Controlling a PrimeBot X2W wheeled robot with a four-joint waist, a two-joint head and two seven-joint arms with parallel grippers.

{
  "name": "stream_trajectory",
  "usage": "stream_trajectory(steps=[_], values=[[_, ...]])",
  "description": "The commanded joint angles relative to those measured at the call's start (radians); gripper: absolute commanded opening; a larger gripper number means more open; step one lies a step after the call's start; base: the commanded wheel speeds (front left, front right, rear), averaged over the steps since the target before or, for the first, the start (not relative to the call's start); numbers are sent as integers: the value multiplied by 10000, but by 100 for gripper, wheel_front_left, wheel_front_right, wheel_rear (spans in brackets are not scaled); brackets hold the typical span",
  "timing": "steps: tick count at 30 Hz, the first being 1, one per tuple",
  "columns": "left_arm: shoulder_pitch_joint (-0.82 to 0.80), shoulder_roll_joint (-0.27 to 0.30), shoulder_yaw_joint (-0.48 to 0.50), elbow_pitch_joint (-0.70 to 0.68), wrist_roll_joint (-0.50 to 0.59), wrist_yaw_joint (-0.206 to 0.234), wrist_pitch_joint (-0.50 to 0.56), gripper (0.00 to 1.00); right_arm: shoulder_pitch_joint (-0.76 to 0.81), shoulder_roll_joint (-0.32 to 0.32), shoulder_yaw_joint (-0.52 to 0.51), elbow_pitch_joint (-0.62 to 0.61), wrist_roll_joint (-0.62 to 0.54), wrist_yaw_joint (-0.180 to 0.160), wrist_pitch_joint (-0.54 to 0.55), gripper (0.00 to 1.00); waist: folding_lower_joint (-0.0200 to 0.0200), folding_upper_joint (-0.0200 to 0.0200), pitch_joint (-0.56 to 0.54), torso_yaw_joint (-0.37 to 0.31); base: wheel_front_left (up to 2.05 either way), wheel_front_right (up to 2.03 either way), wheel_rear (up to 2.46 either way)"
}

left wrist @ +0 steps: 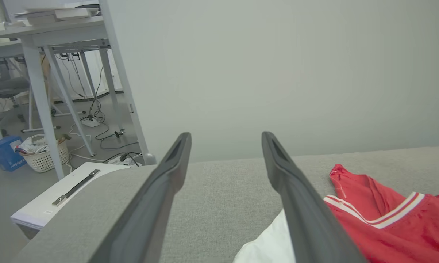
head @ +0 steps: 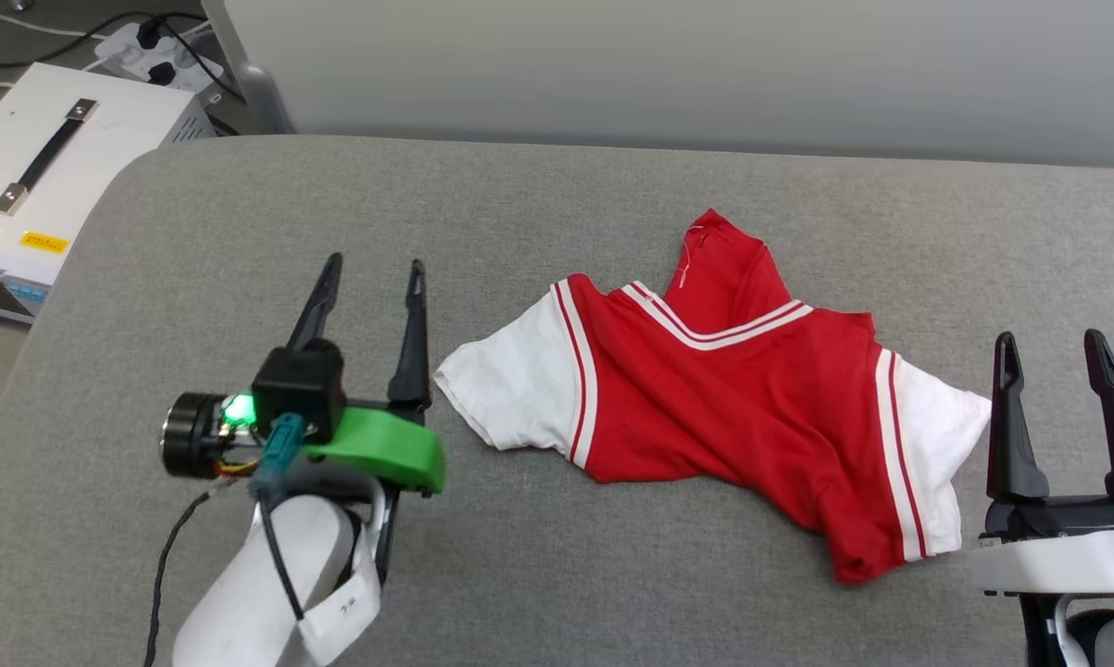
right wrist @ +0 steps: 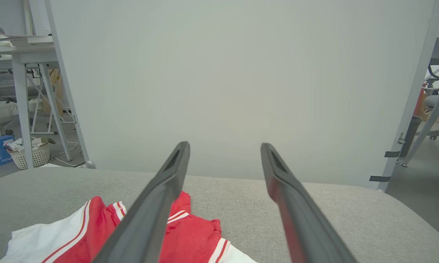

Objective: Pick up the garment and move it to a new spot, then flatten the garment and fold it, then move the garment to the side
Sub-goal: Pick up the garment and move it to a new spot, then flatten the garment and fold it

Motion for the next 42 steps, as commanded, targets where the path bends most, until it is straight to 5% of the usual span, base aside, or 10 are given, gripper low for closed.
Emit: stream_trajectory(steps=[1, 13, 29, 35, 42], values=[[509, -11, 379, -287, 174, -1, -55, 100, 153, 3, 42, 54, 41, 65, -92, 100, 1, 0, -189, 136, 0, 0, 0], [3612, -956, 2800, -1018, 1391, -1258, -56, 100, 776, 3, 240, 809, 338, 65, -92, 100, 1, 0, -661, 79, 0, 0, 0], [4201, -2060, 4039, -365, 2567, -2649, -56, 100, 1091, 3, 319, 1470, 410, 65, -92, 100, 1, 0, -735, -13, 0, 0, 0], [3345, -1913, 4410, -188, 2767, -3262, -57, 100, 844, 3, 290, 1198, 458, 65, -92, 100, 1, 0, -586, -149, 0, 0, 0], [823, -948, 3943, 1132, 2797, -4123, 165, 100, 498, 3, 319, 839, 457, 65, -92, 100, 1, 0, -91, -401, 0, 0, 0]])
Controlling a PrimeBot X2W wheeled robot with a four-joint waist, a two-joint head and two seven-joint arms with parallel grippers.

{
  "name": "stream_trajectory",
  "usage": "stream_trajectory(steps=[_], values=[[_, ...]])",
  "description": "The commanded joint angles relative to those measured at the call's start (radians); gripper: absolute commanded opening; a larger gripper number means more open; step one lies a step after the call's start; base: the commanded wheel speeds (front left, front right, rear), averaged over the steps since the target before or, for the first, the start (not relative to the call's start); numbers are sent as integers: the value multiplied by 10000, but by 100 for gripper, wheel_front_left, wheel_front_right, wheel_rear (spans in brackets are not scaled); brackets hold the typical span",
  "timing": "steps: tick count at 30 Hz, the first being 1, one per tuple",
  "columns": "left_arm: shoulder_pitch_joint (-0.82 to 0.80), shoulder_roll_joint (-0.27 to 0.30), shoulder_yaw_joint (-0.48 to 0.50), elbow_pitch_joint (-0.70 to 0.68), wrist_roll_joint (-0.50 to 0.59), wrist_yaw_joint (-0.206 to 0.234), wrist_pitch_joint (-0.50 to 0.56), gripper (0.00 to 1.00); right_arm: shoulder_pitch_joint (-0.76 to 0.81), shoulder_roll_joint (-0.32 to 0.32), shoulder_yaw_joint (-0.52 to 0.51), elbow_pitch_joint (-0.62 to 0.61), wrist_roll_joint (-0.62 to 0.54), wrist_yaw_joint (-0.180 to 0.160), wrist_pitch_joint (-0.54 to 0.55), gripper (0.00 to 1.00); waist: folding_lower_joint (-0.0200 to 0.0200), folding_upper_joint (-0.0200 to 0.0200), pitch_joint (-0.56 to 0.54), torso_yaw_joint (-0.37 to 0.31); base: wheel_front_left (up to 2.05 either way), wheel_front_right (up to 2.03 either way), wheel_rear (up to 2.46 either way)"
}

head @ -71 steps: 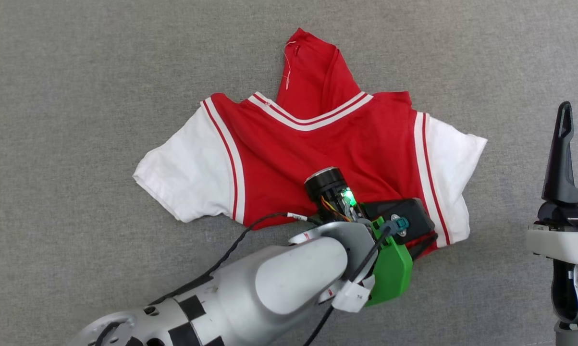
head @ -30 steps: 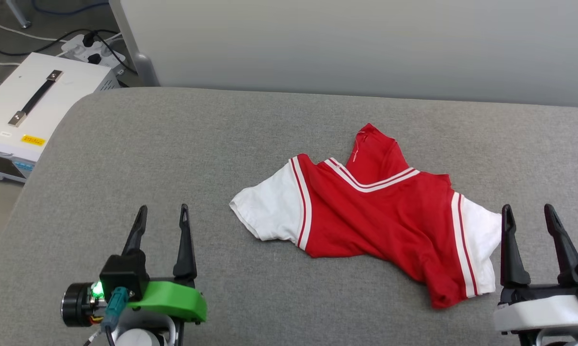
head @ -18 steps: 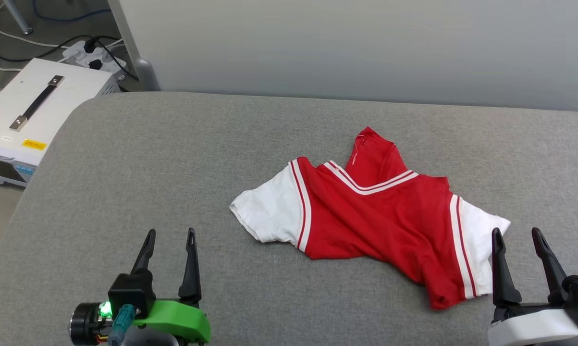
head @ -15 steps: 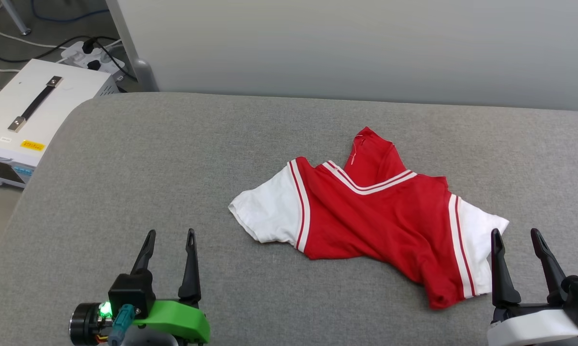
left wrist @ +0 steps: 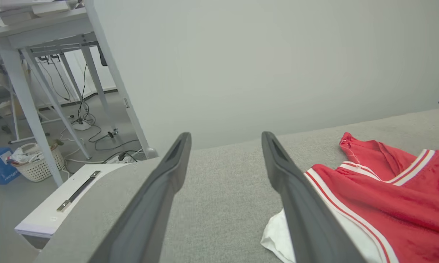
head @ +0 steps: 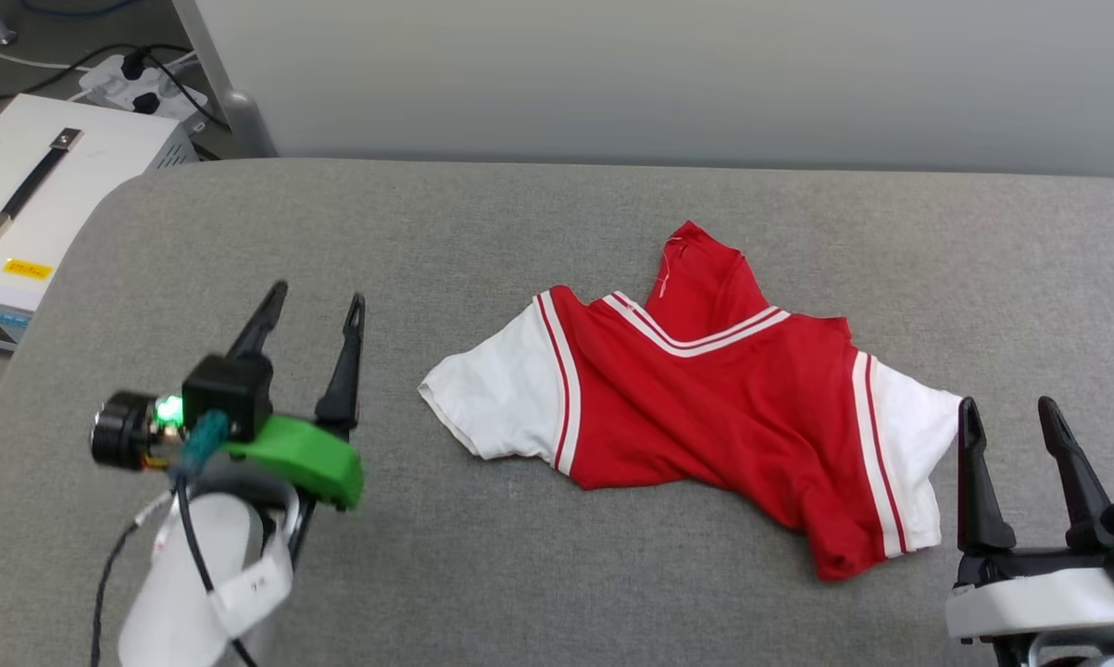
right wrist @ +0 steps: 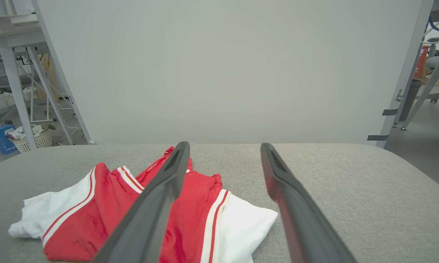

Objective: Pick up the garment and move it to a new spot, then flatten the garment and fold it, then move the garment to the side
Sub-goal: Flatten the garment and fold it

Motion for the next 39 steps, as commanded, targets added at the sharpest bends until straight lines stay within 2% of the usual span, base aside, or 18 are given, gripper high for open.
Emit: stream_trajectory(steps=[1, 5, 11, 12, 15, 21, 29, 30, 31, 36, 39], values=[[-735, 243, -222, 267, -35, -113, 307, 100, -256, -9, -21, -150, 4, 65, -92, 100, 0, 0, 301, -147, 0, 0, 0], [-2537, 824, -1255, 1035, -625, -218, 1939, 100, -553, -9, -7, -396, -33, 65, -92, 100, 0, 0, 778, -297, 0, 0, 0], [-4759, 1753, -4013, 1744, -3580, -227, 6113, 100, -1002, -9, -2, -635, -88, 65, -92, 100, 0, 0, 1495, -539, 0, 0, 0], [-5278, 2045, -4806, 1836, -4483, -227, 7242, 100, -1133, -9, 15, -681, -96, 65, -92, 100, 0, 0, 1717, -640, 0, 0, 0], [-5836, 2435, -5763, 2013, -5615, -228, 8508, 100, -1302, -9, 54, -709, -90, 65, -92, 100, 0, 0, 2029, -850, 0, 0, 0], [-6261, 3043, -7121, 2509, -6920, -229, 9573, 100, -1534, -9, 16, -720, -50, 65, -92, 100, 0, 0, 2519, -1254, 0, 0, 0], [-6122, 3253, -8568, 3513, -7433, -229, 9651, 100, -1713, -8, -63, -718, -45, 65, -92, 100, 0, 0, 2788, -1454, 0, 0, 0], [-6103, 3227, -8686, 3573, -7524, -229, 9485, 33, -1709, -8, -96, -713, -60, 65, -92, 100, 0, 0, 2758, -1430, 0, 0, 0], [-6103, 3201, -8746, 3643, -7580, -229, 9306, 0, -1704, -8, -137, -708, -73, 65, -92, 100, 0, 0, 2720, -1395, 0, 0, 0], [-6161, 3281, -8974, 3898, -7648, -229, 7998, 0, -1621, -8, -326, -702, -208, 65, -92, 100, 0, 0, 2340, -1133, 0, 0, 0], [-6141, 3546, -8874, 4090, -7776, -229, 7332, 0, -1525, -8, -401, -717, -295, 65, -92, 100, 0, 0, 2114, -960, 0, 0, 0]])
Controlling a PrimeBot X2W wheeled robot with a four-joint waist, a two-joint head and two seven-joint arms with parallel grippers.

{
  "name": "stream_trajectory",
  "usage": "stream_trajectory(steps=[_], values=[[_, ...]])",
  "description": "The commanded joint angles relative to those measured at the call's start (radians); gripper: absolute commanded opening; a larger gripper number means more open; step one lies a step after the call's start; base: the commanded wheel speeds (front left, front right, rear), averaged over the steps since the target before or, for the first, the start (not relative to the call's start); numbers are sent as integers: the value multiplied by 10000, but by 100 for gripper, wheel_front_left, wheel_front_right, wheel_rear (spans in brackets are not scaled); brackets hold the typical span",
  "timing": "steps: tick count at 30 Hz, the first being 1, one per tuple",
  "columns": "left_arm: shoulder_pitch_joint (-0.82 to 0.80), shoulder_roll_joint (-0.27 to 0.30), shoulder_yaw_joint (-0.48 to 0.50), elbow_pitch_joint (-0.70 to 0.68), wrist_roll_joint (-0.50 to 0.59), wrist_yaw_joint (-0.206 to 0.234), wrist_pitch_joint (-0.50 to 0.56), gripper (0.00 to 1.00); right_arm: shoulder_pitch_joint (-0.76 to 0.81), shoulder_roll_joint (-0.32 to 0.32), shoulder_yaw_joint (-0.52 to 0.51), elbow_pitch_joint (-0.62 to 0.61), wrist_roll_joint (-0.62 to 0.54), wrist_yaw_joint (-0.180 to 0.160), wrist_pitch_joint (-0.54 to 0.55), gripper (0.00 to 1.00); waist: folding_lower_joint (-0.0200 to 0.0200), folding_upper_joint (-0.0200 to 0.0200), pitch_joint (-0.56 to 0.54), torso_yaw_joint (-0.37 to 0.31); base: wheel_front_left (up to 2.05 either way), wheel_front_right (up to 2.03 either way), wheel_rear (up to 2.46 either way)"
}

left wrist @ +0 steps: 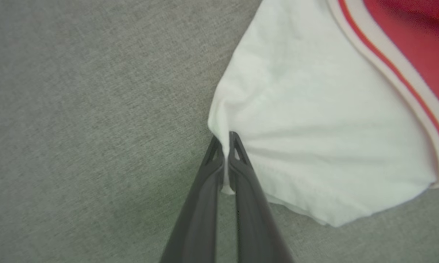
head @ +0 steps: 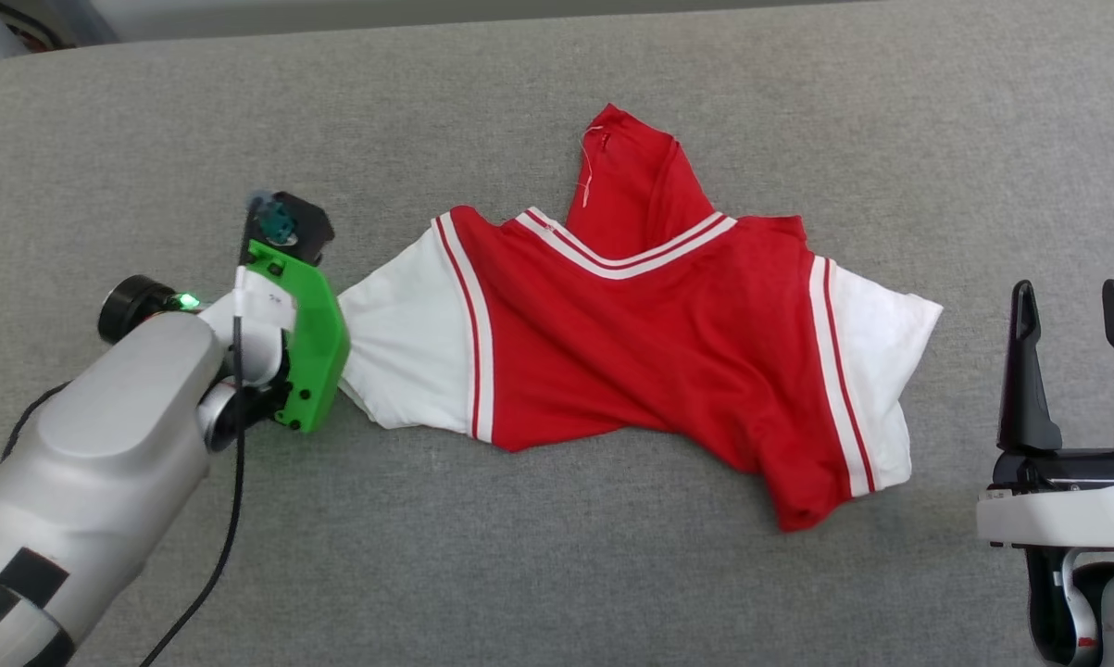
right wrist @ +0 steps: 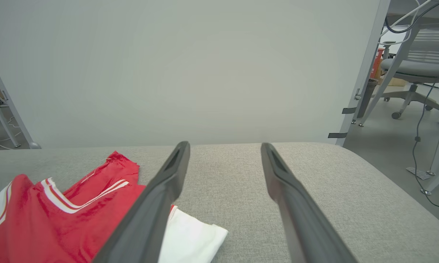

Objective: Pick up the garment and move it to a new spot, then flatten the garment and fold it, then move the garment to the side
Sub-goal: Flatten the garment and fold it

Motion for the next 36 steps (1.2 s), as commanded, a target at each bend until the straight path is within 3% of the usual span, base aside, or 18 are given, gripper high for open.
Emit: stream_trajectory(steps=[1, 7, 12, 14, 15, 19, 23, 27, 30, 33, 36], values=[[277, 328, 29, 290, -41, 16, -227, 0, 55, -7, -20, -28, -117, 65, -92, 100, -1, 0, -326, 297, 0, 0, 0], [666, 959, 273, 1301, -339, 17, -736, 0, 200, -7, -59, 12, -223, 65, -92, 100, -1, 0, -492, 405, 0, 0, 0], [1052, 863, 384, 1991, -510, 28, -1292, 0, 307, -7, -157, 200, -352, 65, -92, 100, -1, 0, -495, 422, 0, 0, 0], [1101, 662, 472, 2109, -464, 122, -1925, 50, 286, -7, -187, 237, -464, 65, -92, 100, -1, 0, -548, 476, 0, 0, 0], [1125, 552, 536, 2155, -422, 180, -2379, 100, 234, -7, -194, 217, -557, 65, -92, 100, -1, 0, -619, 513, 0, 0, 0], [1167, 342, 755, 2108, -23, 580, -4472, 100, -64, -266, -191, 103, -786, 65, -92, 100, -1, 0, -926, 639, 0, 0, 0], [1462, 197, 1104, 1718, 330, 1345, -6794, 100, -612, -995, -61, 41, -720, 65, -92, 100, -1, 0, -1307, 840, 0, 0, 0], [1992, 208, 1670, 692, 636, 2249, -7437, 100, -1222, -2096, 531, 517, -394, 65, -92, 100, -1, 0, -1582, 1042, 0, 0, 0], [2624, 359, 2785, -976, 1290, 3148, -7467, 100, -1666, -3100, 1488, 1093, 40, 65, 245, 100, -1, 0, -1683, 1164, 0, 0, 0], [3941, 257, 3956, -3012, 2252, 4201, -7471, 100, -2354, -4246, 2702, 1341, 1038, 65, 1592, 100, -1, 0, -1706, 1295, 0, 0, 0], [5167, 59, 4900, -4519, 3111, 4851, -7473, 100, -2995, -5298, 3891, 1365, 2296, 65, 3207, 100, -1, 0, -1632, 1393, 0, 0, 0]])
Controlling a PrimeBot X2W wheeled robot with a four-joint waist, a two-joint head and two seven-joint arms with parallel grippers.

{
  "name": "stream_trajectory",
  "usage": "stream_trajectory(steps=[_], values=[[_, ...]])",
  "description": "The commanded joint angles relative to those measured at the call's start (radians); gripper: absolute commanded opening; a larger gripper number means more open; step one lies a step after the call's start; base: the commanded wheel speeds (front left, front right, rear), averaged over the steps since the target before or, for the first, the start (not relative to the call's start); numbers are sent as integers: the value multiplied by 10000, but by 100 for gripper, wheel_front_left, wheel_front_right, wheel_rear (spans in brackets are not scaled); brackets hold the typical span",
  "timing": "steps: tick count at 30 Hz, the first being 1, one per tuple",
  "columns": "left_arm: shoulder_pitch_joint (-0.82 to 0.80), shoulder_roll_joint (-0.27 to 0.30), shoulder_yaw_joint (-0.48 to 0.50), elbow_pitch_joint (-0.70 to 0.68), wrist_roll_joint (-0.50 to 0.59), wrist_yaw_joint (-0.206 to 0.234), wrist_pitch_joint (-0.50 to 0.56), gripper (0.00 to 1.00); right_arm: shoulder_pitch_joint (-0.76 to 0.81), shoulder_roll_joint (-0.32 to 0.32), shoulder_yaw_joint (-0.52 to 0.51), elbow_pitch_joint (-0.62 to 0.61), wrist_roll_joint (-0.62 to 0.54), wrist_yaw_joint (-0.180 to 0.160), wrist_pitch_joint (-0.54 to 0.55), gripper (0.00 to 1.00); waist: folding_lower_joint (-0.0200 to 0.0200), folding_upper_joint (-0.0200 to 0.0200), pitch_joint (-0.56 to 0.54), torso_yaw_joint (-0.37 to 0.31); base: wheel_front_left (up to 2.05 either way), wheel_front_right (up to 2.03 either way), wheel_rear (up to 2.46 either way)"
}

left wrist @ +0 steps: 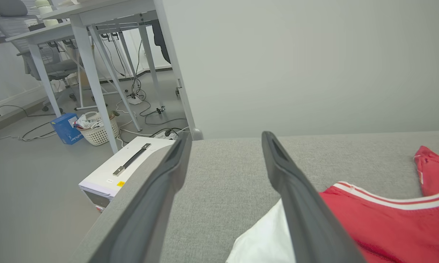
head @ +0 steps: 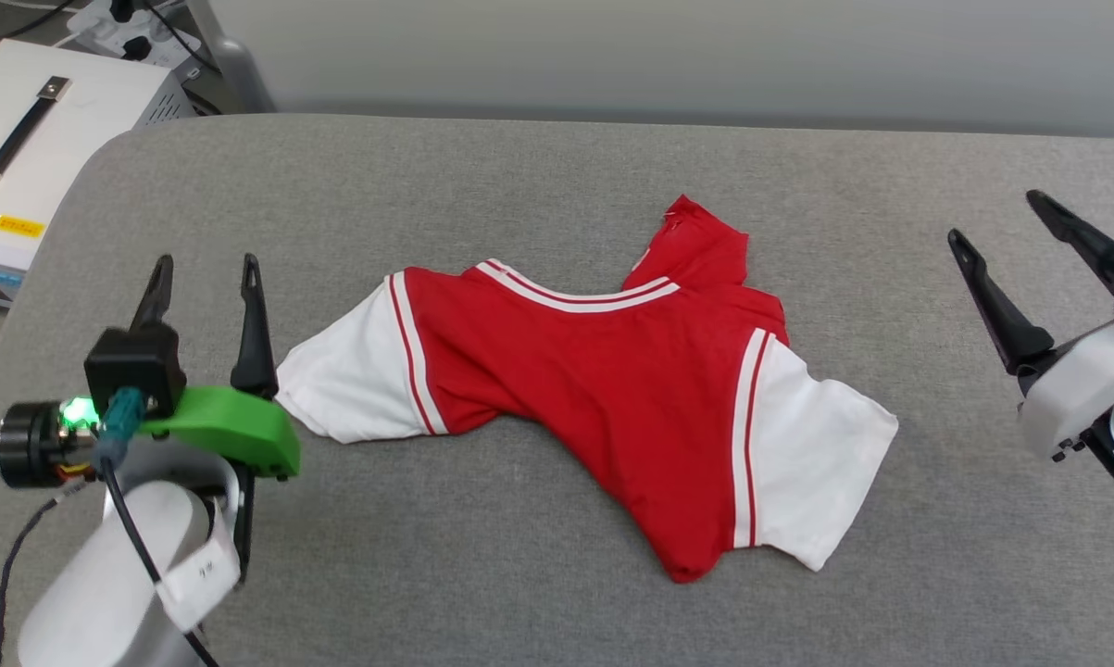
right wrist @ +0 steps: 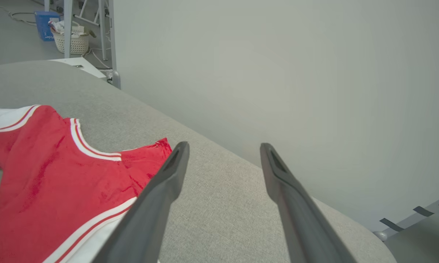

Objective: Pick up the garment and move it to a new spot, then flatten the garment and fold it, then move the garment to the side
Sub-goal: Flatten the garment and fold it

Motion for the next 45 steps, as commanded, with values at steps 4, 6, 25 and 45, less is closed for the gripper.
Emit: stream_trajectory(steps=[4, 6, 25, 45], values=[[1623, -747, 918, -1575, 1238, 575, -55, 100, -884, -1406, 1622, 122, 1958, 62, 2847, 100, 0, 0, 214, 275, 0, 0, 0], [2127, -1081, 1189, -1908, 1683, 571, -55, 100, -1184, -1820, 2227, 132, 2710, 62, 4022, 100, 0, 0, 328, 365, 0, 0, 0], [2456, -3363, 2743, -1880, 3760, -1230, -56, 100, -2481, -1558, 5865, 2921, 4184, 62, 6211, 100, 0, 0, 1679, 1073, 0, 0, 0], [1535, -2993, 4032, -836, 4581, -3093, -57, 100, -2279, -2215, 5303, 3153, 4736, 62, 1929, 0, 0, 0, 624, 158, 0, 0, 0]])
